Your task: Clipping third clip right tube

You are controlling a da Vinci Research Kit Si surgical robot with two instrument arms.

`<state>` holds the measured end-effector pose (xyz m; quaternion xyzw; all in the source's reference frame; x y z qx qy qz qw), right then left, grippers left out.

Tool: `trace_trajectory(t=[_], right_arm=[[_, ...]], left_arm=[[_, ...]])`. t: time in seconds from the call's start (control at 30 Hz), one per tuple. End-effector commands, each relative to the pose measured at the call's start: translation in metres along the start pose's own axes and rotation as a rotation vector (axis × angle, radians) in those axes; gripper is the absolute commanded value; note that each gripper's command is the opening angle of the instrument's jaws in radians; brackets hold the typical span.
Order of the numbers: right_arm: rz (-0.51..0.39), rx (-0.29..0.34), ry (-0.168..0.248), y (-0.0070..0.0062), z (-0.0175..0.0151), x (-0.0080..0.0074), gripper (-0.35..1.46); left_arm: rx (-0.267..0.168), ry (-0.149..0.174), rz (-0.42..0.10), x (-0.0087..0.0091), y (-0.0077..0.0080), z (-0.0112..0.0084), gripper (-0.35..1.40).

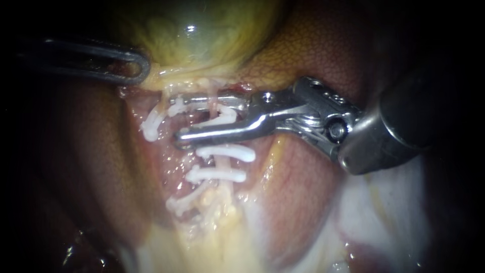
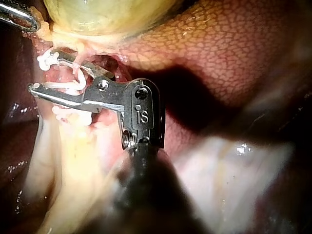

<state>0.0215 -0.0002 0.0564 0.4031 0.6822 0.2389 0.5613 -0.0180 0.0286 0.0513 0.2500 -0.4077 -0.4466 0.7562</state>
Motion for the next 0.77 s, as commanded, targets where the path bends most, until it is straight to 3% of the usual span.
trace_trajectory(t=[0.03, 0.13, 0.27, 0.37, 0.77], right_arm=[[0.0, 0.001, -0.001, -0.0001, -0.0001, 0.0, 0.19], [0.018, 0.002, -0.001, -0.0002, -0.0003, 0.0, -0.1], [0.059, -0.021, 0.0, -0.0001, -0.0005, 0.0, -0.35], [0.094, -0.047, 0.005, 0.0, -0.0007, -0.0001, -0.35], [0.101, -0.055, 0.006, 0.0004, -0.0009, -0.0008, -0.35]], left_arm=[[0.0, 0.0, 0.0, 0.0, 0.0, 0.0, -0.35], [-0.003, -0.001, 0.0, 0.0, 0.0, 0.0, -0.35], [-0.003, -0.001, 0.0, 0.0, 0.0001, 0.0, -0.35], [-0.003, -0.001, 0.0, 0.0, 0.0001, 0.0, -0.35], [-0.003, -0.001, 0.0, 0.0, 0.0001, 0.0, -0.35]])
